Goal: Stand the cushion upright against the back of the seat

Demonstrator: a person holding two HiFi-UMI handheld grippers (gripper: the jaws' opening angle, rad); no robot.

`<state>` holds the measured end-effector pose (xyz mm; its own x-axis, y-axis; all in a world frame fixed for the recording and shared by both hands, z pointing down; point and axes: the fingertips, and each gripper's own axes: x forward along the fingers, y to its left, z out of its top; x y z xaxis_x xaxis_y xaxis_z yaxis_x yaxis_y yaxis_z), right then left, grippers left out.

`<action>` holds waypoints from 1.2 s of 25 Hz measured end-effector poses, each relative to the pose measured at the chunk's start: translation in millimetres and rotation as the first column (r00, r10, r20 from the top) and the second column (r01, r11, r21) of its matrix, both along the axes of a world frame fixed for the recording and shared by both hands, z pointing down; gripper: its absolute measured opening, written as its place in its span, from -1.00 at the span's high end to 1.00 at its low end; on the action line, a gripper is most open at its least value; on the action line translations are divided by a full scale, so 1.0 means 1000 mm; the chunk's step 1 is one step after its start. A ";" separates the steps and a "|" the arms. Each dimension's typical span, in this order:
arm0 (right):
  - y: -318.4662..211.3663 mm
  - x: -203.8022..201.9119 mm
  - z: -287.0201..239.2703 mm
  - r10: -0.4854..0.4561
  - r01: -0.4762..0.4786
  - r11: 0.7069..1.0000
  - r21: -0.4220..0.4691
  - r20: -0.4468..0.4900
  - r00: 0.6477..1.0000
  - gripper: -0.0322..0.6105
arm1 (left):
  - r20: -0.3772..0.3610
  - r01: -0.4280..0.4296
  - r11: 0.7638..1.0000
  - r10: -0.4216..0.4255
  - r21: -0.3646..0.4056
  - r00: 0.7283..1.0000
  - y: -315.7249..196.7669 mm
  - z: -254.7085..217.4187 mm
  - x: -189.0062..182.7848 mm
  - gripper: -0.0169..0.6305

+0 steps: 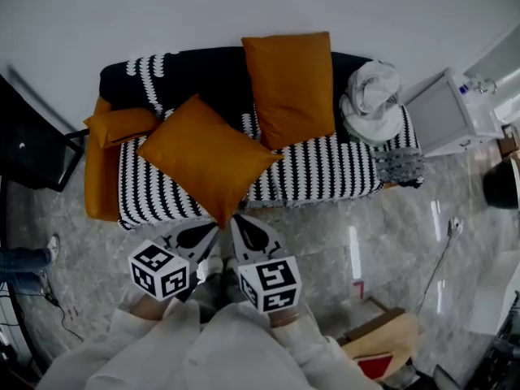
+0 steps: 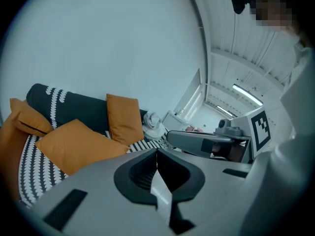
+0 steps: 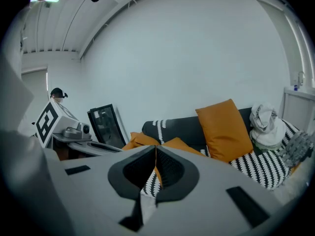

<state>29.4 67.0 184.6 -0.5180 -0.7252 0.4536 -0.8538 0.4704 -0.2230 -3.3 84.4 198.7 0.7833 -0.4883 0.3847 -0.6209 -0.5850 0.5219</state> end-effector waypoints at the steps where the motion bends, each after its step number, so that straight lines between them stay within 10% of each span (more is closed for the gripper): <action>1: -0.001 0.000 0.004 -0.001 0.001 1.000 -0.007 -0.001 1.000 0.86 | 0.002 0.000 1.000 0.000 -0.005 1.000 -0.002 0.003 0.000 0.92; 30: -0.018 -0.003 0.173 0.002 0.004 0.987 -0.158 0.043 0.999 0.86 | -0.025 0.108 0.972 -0.116 -0.210 0.993 -0.017 0.173 0.007 0.92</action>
<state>26.5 49.0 358.0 -0.5403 -0.6457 0.5397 -0.8413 0.4271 -0.3312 3.4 67.6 371.8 0.7436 -0.4859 0.4592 -0.6545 -0.3891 0.6482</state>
